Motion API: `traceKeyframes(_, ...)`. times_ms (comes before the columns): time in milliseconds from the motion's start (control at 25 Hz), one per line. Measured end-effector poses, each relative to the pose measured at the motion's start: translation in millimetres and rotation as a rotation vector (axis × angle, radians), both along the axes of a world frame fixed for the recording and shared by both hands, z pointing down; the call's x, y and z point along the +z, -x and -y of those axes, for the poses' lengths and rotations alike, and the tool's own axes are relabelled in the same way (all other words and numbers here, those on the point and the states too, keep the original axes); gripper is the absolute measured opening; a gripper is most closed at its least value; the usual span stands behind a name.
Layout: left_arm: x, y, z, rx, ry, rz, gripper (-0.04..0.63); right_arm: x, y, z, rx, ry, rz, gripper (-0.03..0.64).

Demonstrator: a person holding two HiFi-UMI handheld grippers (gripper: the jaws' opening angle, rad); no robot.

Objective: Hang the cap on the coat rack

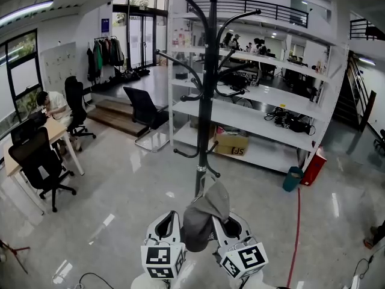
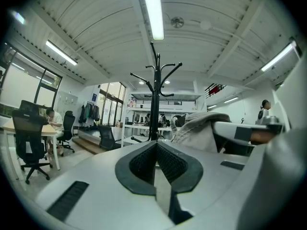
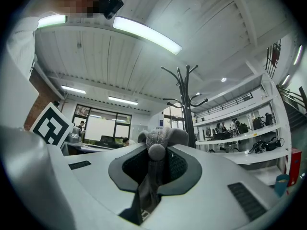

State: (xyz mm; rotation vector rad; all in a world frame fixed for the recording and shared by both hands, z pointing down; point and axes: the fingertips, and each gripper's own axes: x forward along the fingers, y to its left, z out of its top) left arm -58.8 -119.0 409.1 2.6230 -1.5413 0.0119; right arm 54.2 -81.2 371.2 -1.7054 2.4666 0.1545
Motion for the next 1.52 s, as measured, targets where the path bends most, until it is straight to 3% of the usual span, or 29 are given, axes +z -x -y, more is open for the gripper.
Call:
traceKeyframes(680, 12.4, -2.3, 47.7, 0.059, 0.035, -0.035, 0.001, -4.8, 4.8, 43.5, 0.049, -0.023, -0.054, 0.046)
traceKeyframes(1520, 5.4, 2.5, 81.1, -0.021, 0.005, -0.023, 0.000, -20.4, 14.4, 77.4, -0.046, -0.100, -0.086, 0.046)
